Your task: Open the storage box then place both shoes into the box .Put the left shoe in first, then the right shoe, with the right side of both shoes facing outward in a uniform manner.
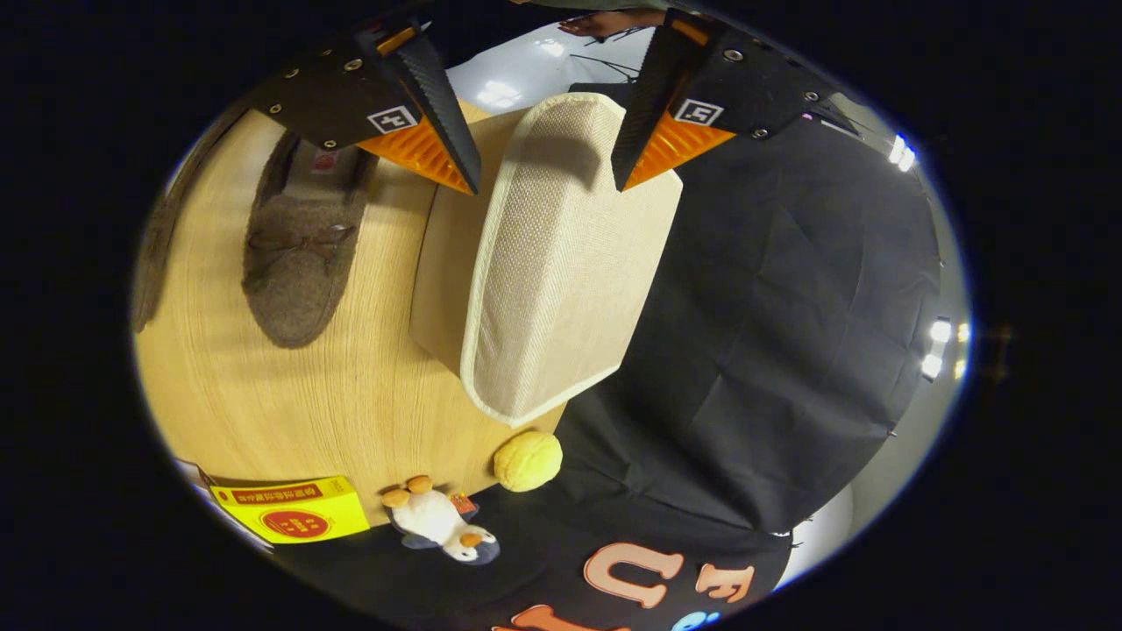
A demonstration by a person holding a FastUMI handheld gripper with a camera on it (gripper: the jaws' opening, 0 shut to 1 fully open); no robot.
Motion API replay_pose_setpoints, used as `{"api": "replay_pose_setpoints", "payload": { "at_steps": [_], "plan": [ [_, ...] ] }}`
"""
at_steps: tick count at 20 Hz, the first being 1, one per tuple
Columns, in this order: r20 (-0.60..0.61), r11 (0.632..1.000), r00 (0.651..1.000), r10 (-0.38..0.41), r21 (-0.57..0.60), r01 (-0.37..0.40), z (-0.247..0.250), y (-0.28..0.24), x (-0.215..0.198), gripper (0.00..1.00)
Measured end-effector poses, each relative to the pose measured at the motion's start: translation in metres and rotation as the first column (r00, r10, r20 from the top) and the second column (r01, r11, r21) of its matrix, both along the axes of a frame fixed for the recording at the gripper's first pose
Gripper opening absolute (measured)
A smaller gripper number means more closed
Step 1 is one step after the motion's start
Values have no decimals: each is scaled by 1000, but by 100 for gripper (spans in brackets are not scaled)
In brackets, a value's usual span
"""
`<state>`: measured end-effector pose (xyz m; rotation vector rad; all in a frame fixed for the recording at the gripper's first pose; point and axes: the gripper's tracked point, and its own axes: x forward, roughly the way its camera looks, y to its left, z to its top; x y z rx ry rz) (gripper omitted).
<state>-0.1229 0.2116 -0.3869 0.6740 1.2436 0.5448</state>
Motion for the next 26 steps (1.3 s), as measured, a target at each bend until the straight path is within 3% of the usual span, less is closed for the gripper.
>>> {"api": "replay_pose_setpoints", "payload": {
  "at_steps": [6,11,17,19,20,23,26],
  "plan": [
    [-53,997,998,-23,76,27,0,16,-4,91],
    [-22,982,998,-66,177,69,51,15,8,90],
    [91,964,995,-50,266,25,120,34,22,71],
    [158,969,986,-47,248,7,136,45,32,59],
    [192,972,981,-38,237,-9,144,51,35,47],
    [247,970,969,-9,237,-52,166,75,40,34],
    [265,967,964,-24,252,-45,183,99,50,19]
  ]
}}
